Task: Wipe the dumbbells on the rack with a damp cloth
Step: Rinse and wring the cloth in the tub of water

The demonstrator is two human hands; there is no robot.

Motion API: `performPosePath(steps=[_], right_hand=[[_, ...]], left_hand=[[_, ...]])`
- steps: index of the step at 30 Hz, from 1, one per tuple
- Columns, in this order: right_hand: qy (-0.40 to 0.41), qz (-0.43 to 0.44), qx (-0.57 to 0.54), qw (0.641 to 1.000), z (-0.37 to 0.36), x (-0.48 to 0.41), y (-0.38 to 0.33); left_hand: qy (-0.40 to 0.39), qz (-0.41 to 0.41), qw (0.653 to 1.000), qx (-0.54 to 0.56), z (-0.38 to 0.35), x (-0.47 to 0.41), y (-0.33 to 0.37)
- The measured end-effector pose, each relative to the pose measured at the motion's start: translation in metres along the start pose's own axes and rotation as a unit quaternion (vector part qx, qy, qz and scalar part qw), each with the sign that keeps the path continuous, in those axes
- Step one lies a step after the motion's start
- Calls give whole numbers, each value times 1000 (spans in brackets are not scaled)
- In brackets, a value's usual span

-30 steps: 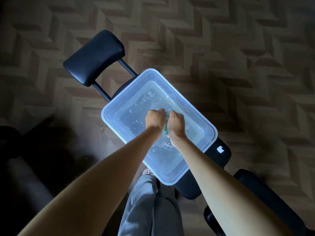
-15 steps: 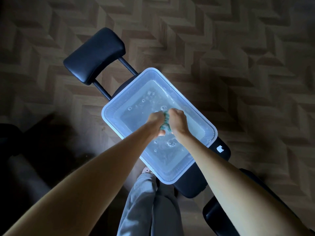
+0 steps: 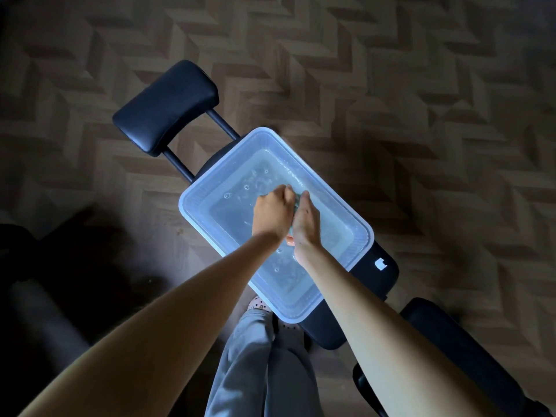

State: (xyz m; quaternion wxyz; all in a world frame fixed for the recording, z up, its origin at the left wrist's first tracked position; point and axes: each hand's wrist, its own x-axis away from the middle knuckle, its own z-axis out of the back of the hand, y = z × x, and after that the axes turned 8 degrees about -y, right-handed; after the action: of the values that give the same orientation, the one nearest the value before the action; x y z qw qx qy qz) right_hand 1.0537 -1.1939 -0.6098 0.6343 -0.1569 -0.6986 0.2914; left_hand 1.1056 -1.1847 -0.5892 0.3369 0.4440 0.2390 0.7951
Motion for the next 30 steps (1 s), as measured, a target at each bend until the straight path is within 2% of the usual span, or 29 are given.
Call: performPosePath(steps=[5, 9, 14, 17, 20, 23, 25, 27, 30], right_hand=[[48, -10, 2, 999, -1, -7, 0], [51, 18, -8, 998, 2, -10, 2], [0, 10, 54, 998, 6, -2, 1], [-46, -17, 61, 997, 11, 3, -4], [-68, -32, 17, 997, 18, 19, -17], [-106, 8, -17, 994, 20, 50, -39], [-123, 54, 9, 991, 16, 79, -58], [-110, 103, 41, 988, 10, 107, -78], [-115, 176, 48, 977, 0, 155, -104]], left_hand=[[2, 48, 998, 40, 2, -2, 7], [-14, 102, 993, 65, 0, -3, 6], [-44, 149, 985, 81, 2, -6, -4], [-86, 130, 985, 74, 16, -4, 0], [-123, 127, 977, 122, 38, 2, 11], [-141, 107, 967, 183, 66, 24, 29], [-147, 65, 964, 211, 91, 46, 44], [-133, 6, 967, 217, 115, 69, 59], [-48, -79, 978, 189, 155, 109, 79]])
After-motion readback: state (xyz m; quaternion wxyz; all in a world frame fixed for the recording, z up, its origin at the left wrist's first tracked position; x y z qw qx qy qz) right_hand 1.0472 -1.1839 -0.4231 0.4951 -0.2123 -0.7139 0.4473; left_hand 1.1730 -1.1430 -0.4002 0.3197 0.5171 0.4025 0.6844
